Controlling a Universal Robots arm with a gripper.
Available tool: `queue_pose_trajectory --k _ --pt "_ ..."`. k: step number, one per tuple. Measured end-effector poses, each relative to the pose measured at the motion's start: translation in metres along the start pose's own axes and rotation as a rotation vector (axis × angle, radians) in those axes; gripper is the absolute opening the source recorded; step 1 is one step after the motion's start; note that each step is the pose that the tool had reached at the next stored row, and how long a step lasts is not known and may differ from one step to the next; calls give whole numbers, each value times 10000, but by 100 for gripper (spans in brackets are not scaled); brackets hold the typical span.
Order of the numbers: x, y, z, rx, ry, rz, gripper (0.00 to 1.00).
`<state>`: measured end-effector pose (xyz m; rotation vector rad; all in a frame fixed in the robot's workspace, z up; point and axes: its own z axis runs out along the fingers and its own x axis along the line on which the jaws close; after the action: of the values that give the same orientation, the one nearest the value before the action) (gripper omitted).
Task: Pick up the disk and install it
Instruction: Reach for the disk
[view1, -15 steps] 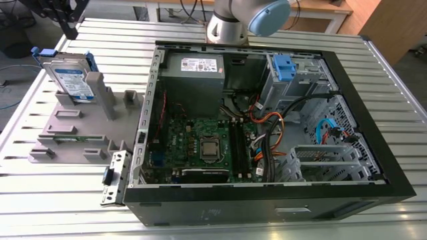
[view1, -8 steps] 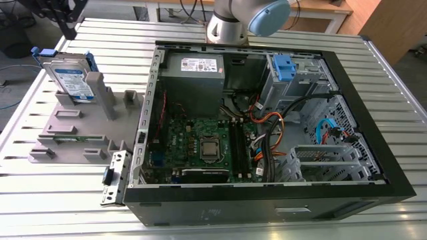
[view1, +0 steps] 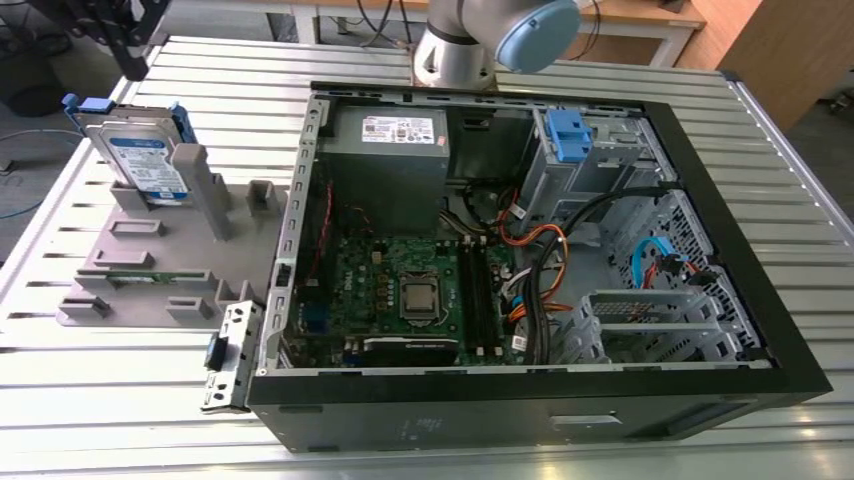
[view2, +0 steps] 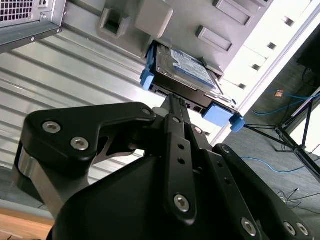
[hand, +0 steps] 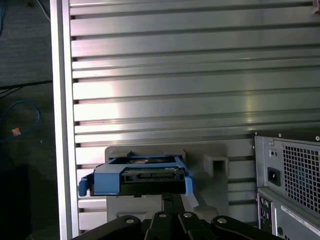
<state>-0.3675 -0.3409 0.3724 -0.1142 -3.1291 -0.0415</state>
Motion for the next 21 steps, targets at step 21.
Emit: queue_pose_trajectory --k 21 --pt "159 -14 96 5 12 0 11"
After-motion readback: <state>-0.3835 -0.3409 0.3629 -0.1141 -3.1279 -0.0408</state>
